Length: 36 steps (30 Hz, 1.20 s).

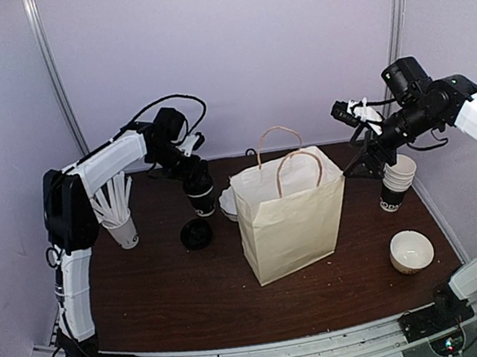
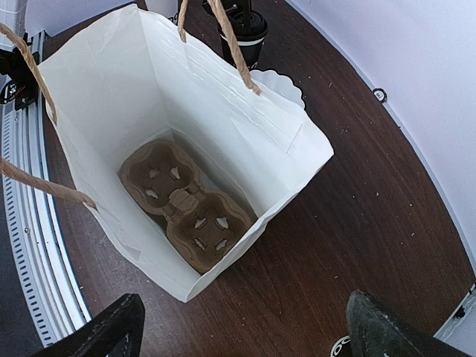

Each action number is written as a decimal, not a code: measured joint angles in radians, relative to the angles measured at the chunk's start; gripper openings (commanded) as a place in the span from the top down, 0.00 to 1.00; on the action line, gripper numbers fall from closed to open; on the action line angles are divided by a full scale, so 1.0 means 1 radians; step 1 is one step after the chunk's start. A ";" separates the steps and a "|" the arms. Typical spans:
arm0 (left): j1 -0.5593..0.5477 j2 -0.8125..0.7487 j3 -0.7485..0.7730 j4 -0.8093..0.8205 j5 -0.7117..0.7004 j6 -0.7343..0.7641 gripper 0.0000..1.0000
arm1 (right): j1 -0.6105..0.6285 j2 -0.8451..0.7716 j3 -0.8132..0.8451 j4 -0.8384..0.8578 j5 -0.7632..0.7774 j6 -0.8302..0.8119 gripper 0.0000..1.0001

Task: Pack the takeout coffee

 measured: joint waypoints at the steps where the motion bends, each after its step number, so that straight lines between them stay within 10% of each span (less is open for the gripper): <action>1: -0.002 -0.012 -0.001 -0.008 0.001 0.000 0.25 | 0.000 -0.003 -0.002 0.000 0.000 0.000 0.02; 12: -0.088 -0.350 -0.033 -0.063 -0.023 0.034 0.25 | -0.001 -0.008 -0.001 -0.001 -0.001 0.000 0.02; 36: -0.703 -0.855 -0.558 -0.224 -0.023 0.027 0.25 | -0.009 -0.009 0.034 -0.052 -0.003 0.003 0.02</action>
